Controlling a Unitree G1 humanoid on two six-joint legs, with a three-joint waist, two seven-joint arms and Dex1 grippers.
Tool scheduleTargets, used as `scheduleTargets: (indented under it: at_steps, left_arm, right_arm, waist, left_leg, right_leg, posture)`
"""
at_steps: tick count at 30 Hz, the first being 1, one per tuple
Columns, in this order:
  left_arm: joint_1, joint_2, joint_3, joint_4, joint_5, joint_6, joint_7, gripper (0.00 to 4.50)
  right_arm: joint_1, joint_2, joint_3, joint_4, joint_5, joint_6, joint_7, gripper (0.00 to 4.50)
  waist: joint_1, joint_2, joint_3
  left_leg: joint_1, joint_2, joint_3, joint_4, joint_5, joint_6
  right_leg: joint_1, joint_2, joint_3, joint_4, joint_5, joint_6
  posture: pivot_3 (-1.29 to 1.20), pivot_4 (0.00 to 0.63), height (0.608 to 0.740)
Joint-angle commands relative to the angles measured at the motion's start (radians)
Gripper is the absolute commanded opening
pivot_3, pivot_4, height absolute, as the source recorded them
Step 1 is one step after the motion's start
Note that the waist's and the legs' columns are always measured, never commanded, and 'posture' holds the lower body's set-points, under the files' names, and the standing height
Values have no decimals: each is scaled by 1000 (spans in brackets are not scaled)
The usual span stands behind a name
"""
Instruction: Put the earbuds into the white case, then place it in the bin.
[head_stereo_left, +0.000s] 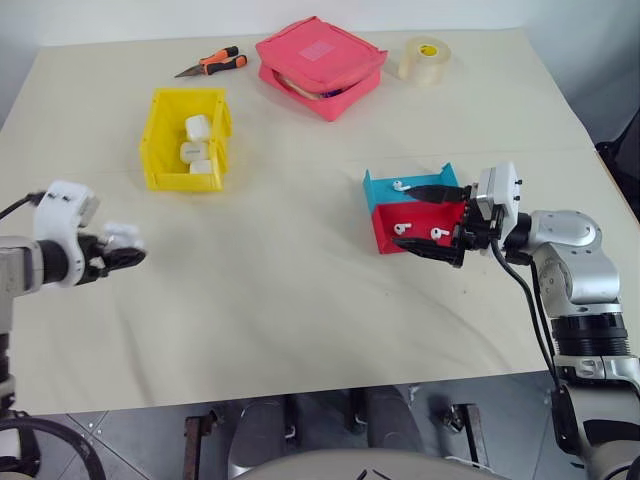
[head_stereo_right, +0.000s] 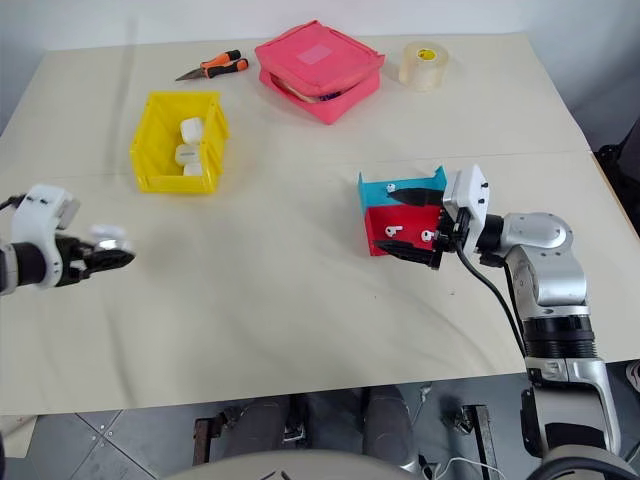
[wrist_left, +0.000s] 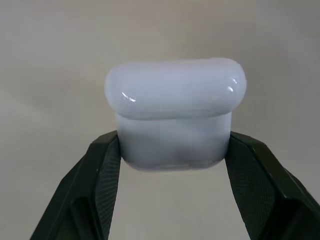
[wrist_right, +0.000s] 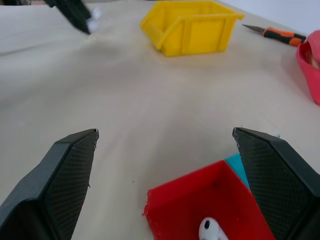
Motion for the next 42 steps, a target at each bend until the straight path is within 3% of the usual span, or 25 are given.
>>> scheduleTargets:
  at_steps: [1, 6, 9, 18, 30, 36, 42]
  left_arm:
    - [27, -87, 60, -104, -25, -247, -9, 2756]
    - [34, -239, 44, -139, -69, -544, -58, 2756]
    - [36, -276, -26, -123, -79, -705, -164, 2756]
    - [-107, -491, -213, 93, -121, -1052, -374, 2756]
    - [-264, -644, -402, 448, -38, -1290, -558, 2756]
    - [-331, -716, -445, 553, -15, -1286, -549, 2756]
    - [-349, -781, -485, 583, 23, -1286, -509, 2756]
  right_arm:
    - [14, -30, -41, -56, 33, 8, -2, 4500]
    - [49, -52, -62, -106, 54, 36, -16, 4500]
    - [73, -62, -75, -133, 62, 50, -25, 4500]
    - [167, -86, -125, -249, 89, 88, -88, 4500]
    - [297, -148, -181, -397, 98, 156, -173, 4500]
    - [358, -243, -194, -469, 99, 264, -188, 4500]
    - [355, -267, -185, -495, 85, 299, -224, 4500]
  waist:
    - [0, 0, 0]
    - [0, 0, 0]
    - [0, 0, 0]
    - [27, 0, 0]
    - [31, 0, 0]
    - [40, 0, 0]
    - [46, 0, 0]
  left_leg:
    - [0, 0, 0, 0, 0, 0]
    - [0, 1, 0, 0, 0, 0]
    - [0, 0, 0, 0, 0, 0]
    - [0, -1, 1, 2, 0, 1]
    - [0, -1, 0, 2, 0, 3]
    - [-1, -1, -1, 2, 0, 5]
    - [-1, -1, -2, 3, -1, 6]
  right_leg:
    - [0, 0, 0, 0, 0, 0]
    - [0, 1, -1, 0, 0, 0]
    - [1, 1, -1, -2, 0, 1]
    - [3, 0, -2, -4, 2, 3]
    - [5, 1, -4, -8, 3, 5]
    - [6, 1, -5, -12, 5, 7]
    - [8, 1, -5, -13, 6, 7]
  posture:
    - [0, 150, 740]
    - [0, 150, 740]
    - [0, 150, 740]
    - [0, 150, 740]
    - [0, 150, 740]
    - [0, 150, 740]
    - [0, 150, 740]
